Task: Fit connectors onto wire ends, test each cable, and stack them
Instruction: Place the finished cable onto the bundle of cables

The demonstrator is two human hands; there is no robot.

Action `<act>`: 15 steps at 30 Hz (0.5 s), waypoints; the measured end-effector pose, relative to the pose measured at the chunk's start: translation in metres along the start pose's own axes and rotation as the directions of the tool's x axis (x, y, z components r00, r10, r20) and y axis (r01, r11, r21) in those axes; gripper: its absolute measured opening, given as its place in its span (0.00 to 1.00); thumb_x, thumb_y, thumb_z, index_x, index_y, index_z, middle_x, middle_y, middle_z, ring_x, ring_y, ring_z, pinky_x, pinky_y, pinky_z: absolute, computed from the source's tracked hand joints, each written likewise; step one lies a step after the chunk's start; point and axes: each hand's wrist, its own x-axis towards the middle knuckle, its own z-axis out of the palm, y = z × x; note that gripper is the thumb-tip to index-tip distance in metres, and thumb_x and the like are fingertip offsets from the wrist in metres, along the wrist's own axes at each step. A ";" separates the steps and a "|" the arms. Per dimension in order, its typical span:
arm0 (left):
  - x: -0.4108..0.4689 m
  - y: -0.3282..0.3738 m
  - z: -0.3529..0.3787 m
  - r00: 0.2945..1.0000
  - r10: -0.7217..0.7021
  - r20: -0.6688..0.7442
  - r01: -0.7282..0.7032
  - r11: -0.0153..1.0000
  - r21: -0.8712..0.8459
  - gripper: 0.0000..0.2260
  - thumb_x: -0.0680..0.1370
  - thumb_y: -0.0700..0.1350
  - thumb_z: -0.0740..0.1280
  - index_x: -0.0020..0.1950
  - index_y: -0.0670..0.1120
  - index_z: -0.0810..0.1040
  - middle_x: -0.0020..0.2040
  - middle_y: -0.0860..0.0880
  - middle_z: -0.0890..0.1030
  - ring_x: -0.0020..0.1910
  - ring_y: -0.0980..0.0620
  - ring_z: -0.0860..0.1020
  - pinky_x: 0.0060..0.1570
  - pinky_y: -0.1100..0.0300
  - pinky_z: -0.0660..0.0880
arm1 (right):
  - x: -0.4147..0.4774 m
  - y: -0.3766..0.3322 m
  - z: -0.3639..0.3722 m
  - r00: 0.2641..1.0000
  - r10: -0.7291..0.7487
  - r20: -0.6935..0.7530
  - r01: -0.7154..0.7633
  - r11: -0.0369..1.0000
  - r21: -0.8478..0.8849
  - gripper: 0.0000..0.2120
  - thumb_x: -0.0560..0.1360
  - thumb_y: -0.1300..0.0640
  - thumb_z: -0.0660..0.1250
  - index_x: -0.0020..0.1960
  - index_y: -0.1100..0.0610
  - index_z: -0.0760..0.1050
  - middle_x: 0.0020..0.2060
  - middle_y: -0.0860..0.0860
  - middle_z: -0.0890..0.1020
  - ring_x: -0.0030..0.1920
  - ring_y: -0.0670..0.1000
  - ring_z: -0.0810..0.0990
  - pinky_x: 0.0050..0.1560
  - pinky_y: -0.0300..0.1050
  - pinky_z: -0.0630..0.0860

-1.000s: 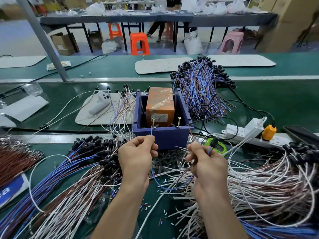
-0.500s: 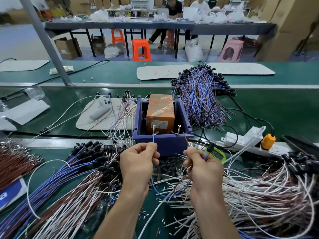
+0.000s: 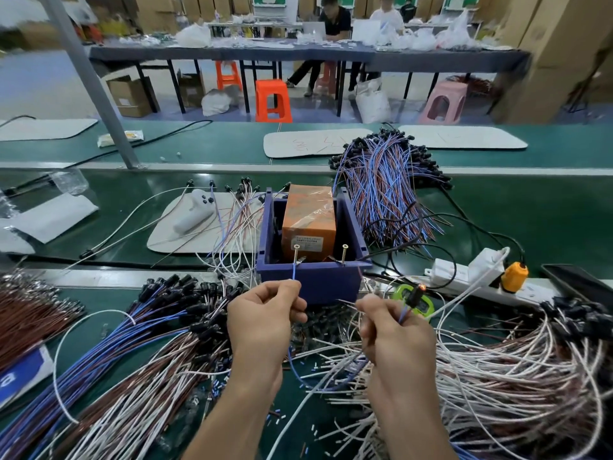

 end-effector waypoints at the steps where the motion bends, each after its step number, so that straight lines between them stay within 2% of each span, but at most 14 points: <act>1: -0.005 0.001 -0.001 0.999 0.012 0.032 -0.013 1.000 0.025 0.10 0.77 0.42 0.73 0.35 0.49 0.86 0.32 0.47 0.85 0.28 0.53 0.79 0.36 0.57 0.79 | -0.005 -0.002 -0.001 0.999 0.011 0.043 -0.010 1.000 -0.007 0.17 0.76 0.65 0.71 0.29 0.57 0.78 0.23 0.52 0.72 0.23 0.47 0.63 0.22 0.37 0.61; 4: -0.025 0.006 0.002 0.979 0.031 0.202 -0.055 0.992 0.115 0.09 0.77 0.43 0.73 0.39 0.54 0.87 0.37 0.49 0.87 0.35 0.55 0.81 0.40 0.60 0.78 | -0.019 -0.007 -0.006 0.989 0.064 0.134 -0.059 0.997 -0.041 0.13 0.76 0.66 0.70 0.32 0.61 0.80 0.22 0.54 0.71 0.21 0.47 0.63 0.21 0.36 0.61; 6: -0.037 0.006 0.006 0.952 0.016 0.304 -0.049 0.994 0.102 0.09 0.76 0.40 0.73 0.39 0.51 0.88 0.38 0.47 0.87 0.38 0.54 0.84 0.42 0.62 0.79 | -0.028 -0.011 -0.011 0.978 0.106 0.178 -0.092 0.992 -0.086 0.13 0.76 0.65 0.70 0.34 0.62 0.80 0.22 0.54 0.71 0.21 0.47 0.64 0.21 0.36 0.61; 9: -0.051 0.006 0.013 0.910 -0.090 0.404 0.111 0.993 -0.027 0.10 0.77 0.37 0.70 0.38 0.43 0.87 0.39 0.43 0.86 0.38 0.49 0.83 0.41 0.57 0.80 | -0.041 -0.018 -0.018 0.959 0.164 0.231 -0.137 0.982 -0.128 0.12 0.77 0.65 0.70 0.35 0.62 0.81 0.22 0.53 0.71 0.21 0.47 0.63 0.21 0.37 0.59; 11: -0.060 0.005 0.019 0.863 -0.152 0.482 0.224 0.970 -0.097 0.08 0.78 0.39 0.69 0.43 0.37 0.85 0.43 0.37 0.85 0.35 0.47 0.82 0.37 0.56 0.79 | -0.048 -0.023 -0.027 0.957 0.186 0.222 -0.156 0.977 -0.145 0.15 0.78 0.64 0.69 0.33 0.57 0.82 0.22 0.54 0.72 0.20 0.47 0.63 0.21 0.37 0.58; 13: -0.070 0.003 0.024 0.832 -0.170 0.529 0.263 0.959 -0.106 0.13 0.75 0.43 0.70 0.49 0.33 0.82 0.45 0.33 0.84 0.34 0.44 0.80 0.36 0.54 0.78 | -0.055 -0.033 -0.040 0.960 0.200 0.198 -0.169 0.973 -0.159 0.17 0.78 0.63 0.69 0.32 0.54 0.83 0.23 0.54 0.73 0.20 0.46 0.63 0.21 0.36 0.58; 15: -0.077 -0.003 0.029 0.833 -0.187 0.521 0.262 0.962 -0.073 0.13 0.74 0.46 0.72 0.48 0.35 0.83 0.44 0.34 0.83 0.36 0.43 0.79 0.41 0.51 0.77 | -0.061 -0.044 -0.062 0.963 0.183 0.198 -0.150 0.974 -0.168 0.14 0.79 0.63 0.67 0.37 0.57 0.84 0.26 0.55 0.77 0.20 0.46 0.63 0.22 0.37 0.59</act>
